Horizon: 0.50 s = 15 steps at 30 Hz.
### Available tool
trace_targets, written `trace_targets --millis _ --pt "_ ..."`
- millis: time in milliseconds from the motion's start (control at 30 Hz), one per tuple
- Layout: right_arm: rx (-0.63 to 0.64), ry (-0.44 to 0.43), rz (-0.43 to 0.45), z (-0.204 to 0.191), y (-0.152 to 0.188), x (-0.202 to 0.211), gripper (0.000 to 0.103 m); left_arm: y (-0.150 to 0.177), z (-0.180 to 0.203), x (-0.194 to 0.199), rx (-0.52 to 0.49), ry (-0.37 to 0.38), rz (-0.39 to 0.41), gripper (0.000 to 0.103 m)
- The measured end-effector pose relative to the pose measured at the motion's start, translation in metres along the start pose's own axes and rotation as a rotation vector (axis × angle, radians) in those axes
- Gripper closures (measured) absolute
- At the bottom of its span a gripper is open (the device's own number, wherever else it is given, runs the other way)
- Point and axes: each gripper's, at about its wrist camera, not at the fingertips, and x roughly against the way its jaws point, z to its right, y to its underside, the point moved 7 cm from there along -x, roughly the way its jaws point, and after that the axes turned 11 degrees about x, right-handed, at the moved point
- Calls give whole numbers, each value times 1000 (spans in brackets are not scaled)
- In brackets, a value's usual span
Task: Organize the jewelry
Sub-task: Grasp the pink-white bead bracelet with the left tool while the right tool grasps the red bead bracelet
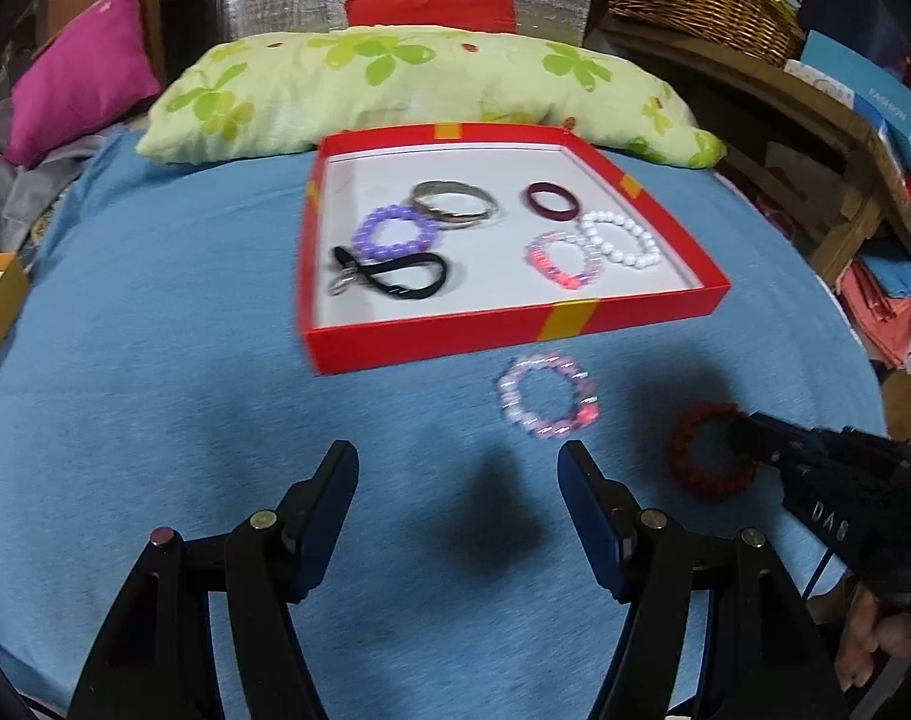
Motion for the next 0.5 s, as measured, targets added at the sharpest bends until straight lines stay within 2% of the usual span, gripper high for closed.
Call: trace_targets --millis 233,367,467,500 --pt "-22 -32 -12 1 5 0 92 -10 26 -20 31 86 -28 29" --pt "-36 -46 -15 1 6 1 92 -9 31 -36 44 65 -55 29" --pt "-46 -61 -16 1 7 1 92 -10 30 -39 54 59 -40 29" --pt "-51 -68 -16 2 7 1 92 -10 30 -38 51 60 -30 34"
